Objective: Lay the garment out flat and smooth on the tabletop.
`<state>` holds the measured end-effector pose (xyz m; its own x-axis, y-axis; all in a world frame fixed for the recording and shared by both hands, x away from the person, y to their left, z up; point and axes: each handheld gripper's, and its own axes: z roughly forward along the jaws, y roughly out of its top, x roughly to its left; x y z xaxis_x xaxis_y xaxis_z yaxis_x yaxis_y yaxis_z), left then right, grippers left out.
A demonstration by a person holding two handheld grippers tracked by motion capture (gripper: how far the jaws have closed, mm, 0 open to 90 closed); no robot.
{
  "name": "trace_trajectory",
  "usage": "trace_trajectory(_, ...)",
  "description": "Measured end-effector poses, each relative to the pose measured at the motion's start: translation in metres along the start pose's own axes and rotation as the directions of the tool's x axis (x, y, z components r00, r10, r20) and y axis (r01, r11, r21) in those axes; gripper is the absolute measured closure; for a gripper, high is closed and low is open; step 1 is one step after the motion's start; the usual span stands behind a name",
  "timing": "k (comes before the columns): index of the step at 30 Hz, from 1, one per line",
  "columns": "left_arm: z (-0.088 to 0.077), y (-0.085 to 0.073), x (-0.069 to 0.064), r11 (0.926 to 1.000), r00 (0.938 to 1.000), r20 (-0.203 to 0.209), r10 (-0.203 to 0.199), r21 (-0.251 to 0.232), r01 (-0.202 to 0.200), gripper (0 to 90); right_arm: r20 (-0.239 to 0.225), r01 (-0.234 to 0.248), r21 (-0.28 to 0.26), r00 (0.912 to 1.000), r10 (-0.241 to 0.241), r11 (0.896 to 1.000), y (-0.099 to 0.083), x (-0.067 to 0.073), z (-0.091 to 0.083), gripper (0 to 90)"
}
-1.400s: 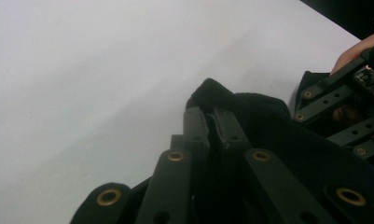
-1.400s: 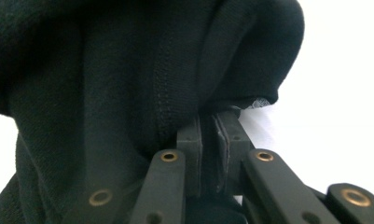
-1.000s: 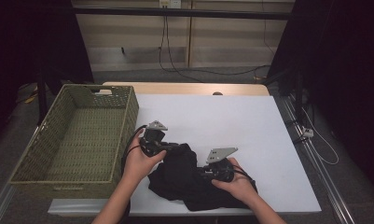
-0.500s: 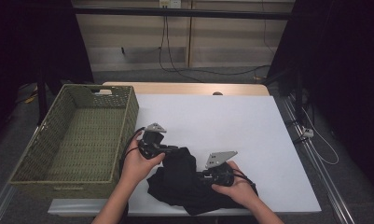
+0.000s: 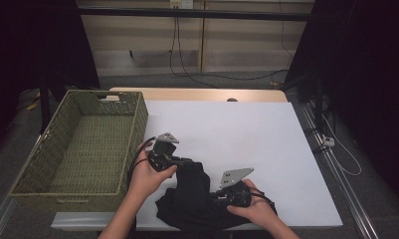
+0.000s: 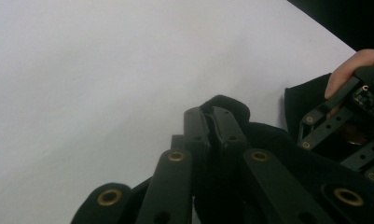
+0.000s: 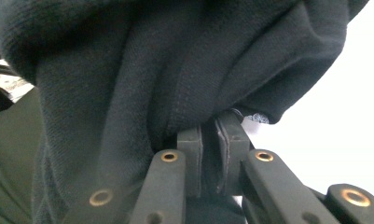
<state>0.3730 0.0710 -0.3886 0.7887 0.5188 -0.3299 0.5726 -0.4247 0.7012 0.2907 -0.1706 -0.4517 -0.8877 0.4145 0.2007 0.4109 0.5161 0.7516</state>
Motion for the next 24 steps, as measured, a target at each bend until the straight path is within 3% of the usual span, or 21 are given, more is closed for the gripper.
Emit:
trace_trajectory(3,0.0,0.0,-0.001,0.9999,1.0,-0.006,-0.006,-0.008,0.006,85.6,-0.01,-0.018,0.002,0.9998,0.018,1.0,-0.001,0.004,-0.001,82.1)
trace_trajectory(5,-0.001,0.001,-0.001,0.9999,1.0,0.002,0.003,0.014,-0.003,85.6,-0.007,-0.022,0.0,0.9997,0.022,1.0,-0.002,0.005,-0.001,82.1)
trace_trajectory(11,0.002,0.001,-0.003,0.9999,1.0,-0.001,-0.01,-0.006,0.01,85.6,-0.007,-0.045,-0.001,0.999,0.045,0.999,-0.002,0.01,-0.001,82.2)
trace_trajectory(17,0.001,0.004,-0.003,0.9997,0.9997,0.017,0.019,0.012,-0.019,85.8,-0.047,-0.042,0.014,0.998,0.042,0.999,-0.003,0.02,-0.002,82.1)
trace_trajectory(19,0.002,0.004,-0.003,0.9998,0.9997,0.014,0.02,0.007,-0.02,86.0,-0.041,-0.016,0.005,0.999,0.016,1.0,-0.003,0.022,-0.003,82.1)
trace_trajectory(20,0.002,0.005,-0.003,0.9998,0.9997,0.015,0.021,0.006,-0.021,86.3,-0.046,-0.037,0.003,0.9983,0.037,0.999,-0.002,0.023,-0.003,82.0)
trace_trajectory(21,0.002,0.005,-0.003,0.9997,0.9996,0.011,0.025,-0.004,-0.025,87.8,-0.041,-0.019,0.006,0.999,0.019,1.0,-0.002,0.023,-0.003,82.0)
trace_trajectory(24,0.001,0.006,-0.002,0.9998,0.9996,0.017,0.022,-0.002,-0.022,87.9,-0.071,-0.048,0.007,0.9963,0.048,0.999,0.0,0.026,-0.003,82.0)
